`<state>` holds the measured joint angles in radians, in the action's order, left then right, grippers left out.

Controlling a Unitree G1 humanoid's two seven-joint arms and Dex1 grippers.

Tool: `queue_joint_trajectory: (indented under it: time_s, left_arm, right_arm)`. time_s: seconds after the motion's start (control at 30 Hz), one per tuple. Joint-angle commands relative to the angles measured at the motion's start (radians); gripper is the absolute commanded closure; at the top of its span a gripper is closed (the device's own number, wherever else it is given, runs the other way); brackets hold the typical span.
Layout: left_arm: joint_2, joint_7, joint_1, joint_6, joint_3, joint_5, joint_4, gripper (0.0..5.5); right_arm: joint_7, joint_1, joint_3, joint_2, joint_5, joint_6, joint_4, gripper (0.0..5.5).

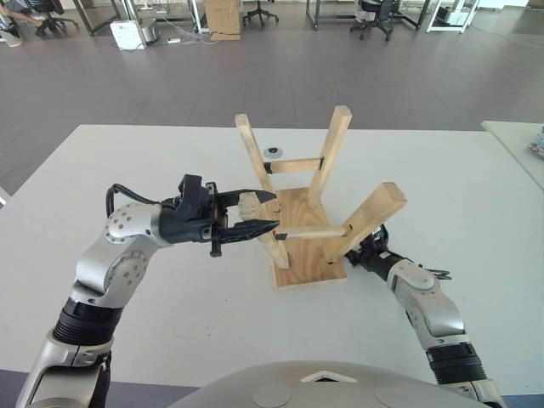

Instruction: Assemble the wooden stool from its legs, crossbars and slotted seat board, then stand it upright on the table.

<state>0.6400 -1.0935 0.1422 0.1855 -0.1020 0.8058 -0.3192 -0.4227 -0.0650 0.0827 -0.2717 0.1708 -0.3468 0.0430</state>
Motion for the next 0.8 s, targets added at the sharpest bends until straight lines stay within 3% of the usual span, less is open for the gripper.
queue_joint_trajectory:
  time_s: [0.03,0.1,0.27,0.4,0.57,0.7,0.8]
  left_arm:
    - [0.006,0.024,-0.162,0.081,-0.156,-0.169,0.075,3.46]
    - [0.002,0.005,-0.174,0.066,-0.147,-0.135,0.074,3.46]
    - [-0.021,0.012,-0.177,-0.009,-0.141,-0.185,0.103,2.52]
    - [-0.057,0.031,-0.185,-0.042,-0.115,-0.224,0.109,1.84]
    - [-0.074,0.067,-0.22,-0.126,-0.085,-0.324,0.172,1.07]
    - [-0.114,0.121,-0.27,-0.213,-0.089,-0.421,0.225,0.25]
    - [-0.148,0.169,-0.325,-0.24,-0.085,-0.445,0.212,0.15]
  right_arm:
    - [-0.033,0.028,0.054,0.054,0.029,-0.021,0.013,2.22]
    - [-0.03,0.028,0.054,0.057,0.026,-0.015,0.013,2.22]
    - [-0.015,0.041,0.036,0.061,0.019,-0.006,0.005,2.22]
    - [0.005,0.079,-0.018,0.054,0.045,-0.032,0.047,2.22]
    - [0.011,0.162,-0.162,-0.056,0.097,-0.128,0.217,2.22]
    - [0.051,0.296,-0.364,-0.137,0.399,-0.392,0.552,2.22]
    - [0.042,0.447,-0.478,-0.215,0.742,-0.551,0.59,2.22]
